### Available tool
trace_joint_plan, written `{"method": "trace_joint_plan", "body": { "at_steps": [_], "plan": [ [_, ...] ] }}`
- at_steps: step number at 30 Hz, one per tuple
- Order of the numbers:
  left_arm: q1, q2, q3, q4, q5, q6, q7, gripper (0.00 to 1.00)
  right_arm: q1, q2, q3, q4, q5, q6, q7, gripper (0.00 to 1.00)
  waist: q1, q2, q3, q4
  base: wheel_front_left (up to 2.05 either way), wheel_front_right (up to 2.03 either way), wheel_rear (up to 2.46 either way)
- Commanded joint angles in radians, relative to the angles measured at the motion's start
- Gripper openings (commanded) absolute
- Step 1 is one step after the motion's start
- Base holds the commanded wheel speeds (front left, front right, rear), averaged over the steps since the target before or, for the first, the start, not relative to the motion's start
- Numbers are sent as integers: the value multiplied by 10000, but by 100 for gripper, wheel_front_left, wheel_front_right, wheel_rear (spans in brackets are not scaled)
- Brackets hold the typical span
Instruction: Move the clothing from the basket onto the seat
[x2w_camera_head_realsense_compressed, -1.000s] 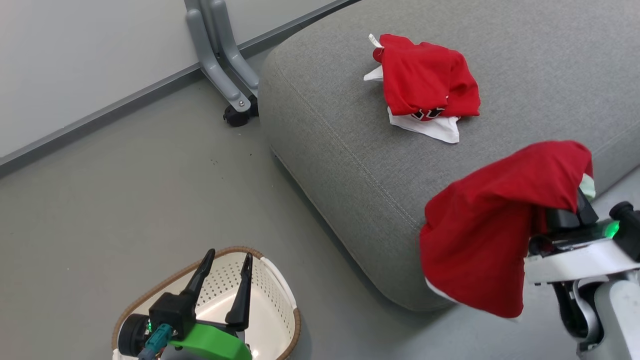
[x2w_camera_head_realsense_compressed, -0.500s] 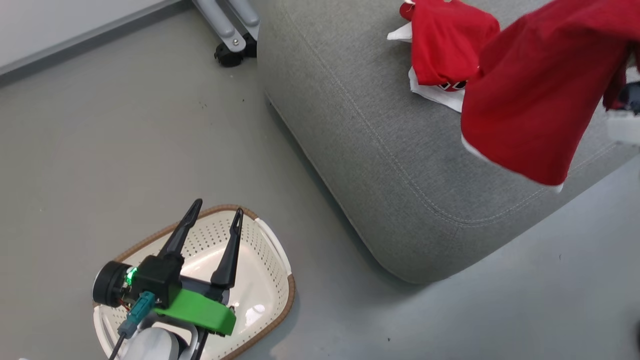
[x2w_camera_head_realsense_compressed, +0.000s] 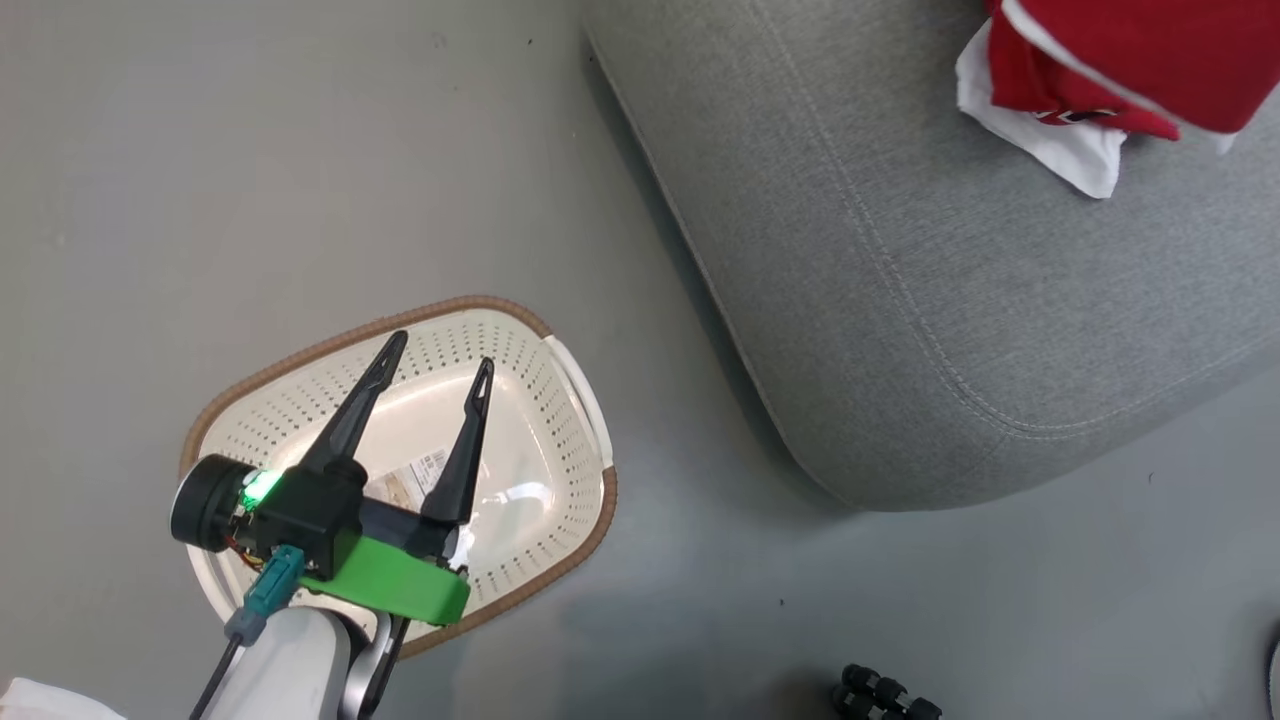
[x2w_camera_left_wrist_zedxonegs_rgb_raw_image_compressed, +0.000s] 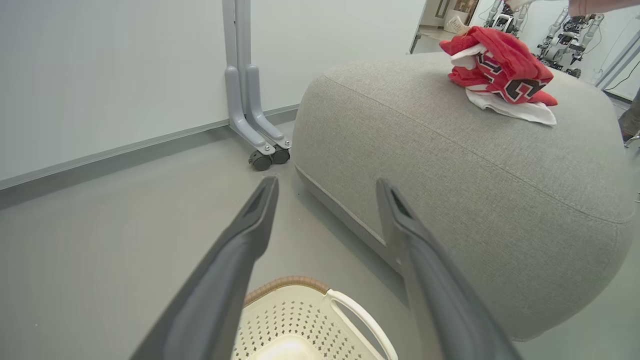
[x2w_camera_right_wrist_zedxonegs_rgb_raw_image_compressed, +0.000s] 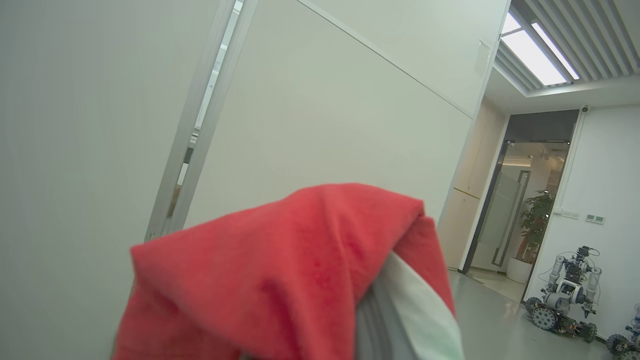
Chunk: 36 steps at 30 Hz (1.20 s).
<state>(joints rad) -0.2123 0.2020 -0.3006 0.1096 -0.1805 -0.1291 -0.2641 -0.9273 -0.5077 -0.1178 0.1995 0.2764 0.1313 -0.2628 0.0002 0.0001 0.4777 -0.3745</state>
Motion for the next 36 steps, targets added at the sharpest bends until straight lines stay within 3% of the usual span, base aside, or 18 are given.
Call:
{"method": "trace_joint_plan", "body": {
  "at_steps": [1,5,11,29,35,36],
  "plan": [
    [-259,123,-9,-21,64,-32,-1,100,-308,-39,-215,206,77,-10,-27,0,-2,-1,727,648,0,0,0],
    [-460,214,26,-110,70,-32,-1,100,-980,-236,-749,630,49,-10,-27,0,-2,-1,1196,983,0,0,0],
    [-691,335,-25,-213,132,-32,-1,100,-1446,1,-1188,1434,-426,-10,-29,0,-2,-1,1866,1193,0,0,0],
    [-575,289,96,9,137,-32,-2,100,321,350,-1531,4790,-1848,-14,-29,0,-2,-1,1844,1289,0,0,0],
    [-436,345,-79,147,110,-32,-1,100,874,559,-939,5833,-1798,-14,-29,0,-2,-1,1471,1117,0,0,0],
    [-427,301,-69,162,56,-32,-1,100,904,513,-721,6028,-1821,-14,-29,13,-2,-1,1375,1099,0,0,0]
  ]
}}
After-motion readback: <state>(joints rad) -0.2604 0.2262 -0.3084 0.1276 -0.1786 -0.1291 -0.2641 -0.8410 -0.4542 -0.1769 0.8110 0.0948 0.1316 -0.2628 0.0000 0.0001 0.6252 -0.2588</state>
